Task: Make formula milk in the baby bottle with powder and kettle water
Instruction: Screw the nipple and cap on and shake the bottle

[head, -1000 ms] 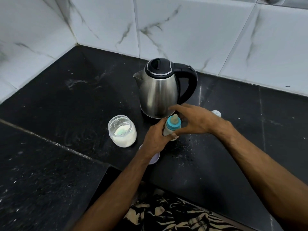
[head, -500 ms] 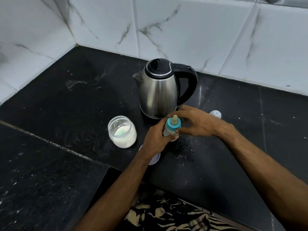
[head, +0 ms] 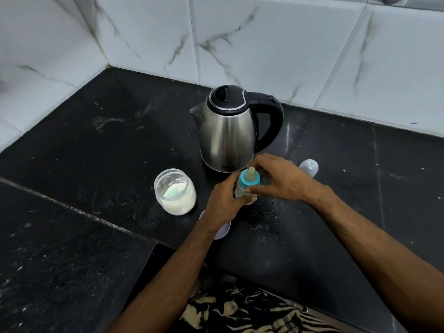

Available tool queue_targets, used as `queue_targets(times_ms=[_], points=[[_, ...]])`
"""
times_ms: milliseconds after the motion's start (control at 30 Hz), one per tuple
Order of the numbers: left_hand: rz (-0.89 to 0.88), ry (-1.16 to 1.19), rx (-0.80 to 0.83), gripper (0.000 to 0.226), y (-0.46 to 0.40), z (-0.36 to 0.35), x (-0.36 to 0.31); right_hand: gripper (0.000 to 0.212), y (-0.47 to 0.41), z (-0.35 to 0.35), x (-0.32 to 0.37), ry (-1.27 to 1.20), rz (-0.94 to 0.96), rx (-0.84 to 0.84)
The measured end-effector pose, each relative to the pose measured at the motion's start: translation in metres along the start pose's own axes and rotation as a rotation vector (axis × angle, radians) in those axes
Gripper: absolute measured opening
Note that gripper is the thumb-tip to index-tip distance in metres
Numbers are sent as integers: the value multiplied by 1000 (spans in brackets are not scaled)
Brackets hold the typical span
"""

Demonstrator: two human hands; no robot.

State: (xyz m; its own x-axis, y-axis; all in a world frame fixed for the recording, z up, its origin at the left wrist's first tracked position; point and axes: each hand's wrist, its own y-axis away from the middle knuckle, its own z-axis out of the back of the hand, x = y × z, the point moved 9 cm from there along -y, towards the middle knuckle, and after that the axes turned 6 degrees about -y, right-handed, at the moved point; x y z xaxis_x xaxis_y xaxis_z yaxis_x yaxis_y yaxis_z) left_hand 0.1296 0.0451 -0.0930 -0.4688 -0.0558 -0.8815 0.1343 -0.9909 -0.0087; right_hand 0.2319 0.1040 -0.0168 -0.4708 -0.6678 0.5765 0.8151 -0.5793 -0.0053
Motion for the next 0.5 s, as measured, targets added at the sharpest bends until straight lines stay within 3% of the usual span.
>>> queue_targets(times_ms=[67, 167, 300, 400, 500], points=[[-8, -4, 1, 63, 1, 0, -1, 56, 1, 1, -3, 51, -26, -40], [-4, -13, -1, 66, 1, 0, -1, 73, 2, -2, -5, 7, -13, 28], [27, -16, 7, 67, -2, -2, 6, 52, 0, -2, -5, 32, -7, -20], [13, -20, 6, 65, -2, -2, 6, 61, -1, 1, -4, 116, -41, -94], [0, -33, 0, 64, -1, -1, 4, 73, 1, -5, -6, 2, -21, 36]])
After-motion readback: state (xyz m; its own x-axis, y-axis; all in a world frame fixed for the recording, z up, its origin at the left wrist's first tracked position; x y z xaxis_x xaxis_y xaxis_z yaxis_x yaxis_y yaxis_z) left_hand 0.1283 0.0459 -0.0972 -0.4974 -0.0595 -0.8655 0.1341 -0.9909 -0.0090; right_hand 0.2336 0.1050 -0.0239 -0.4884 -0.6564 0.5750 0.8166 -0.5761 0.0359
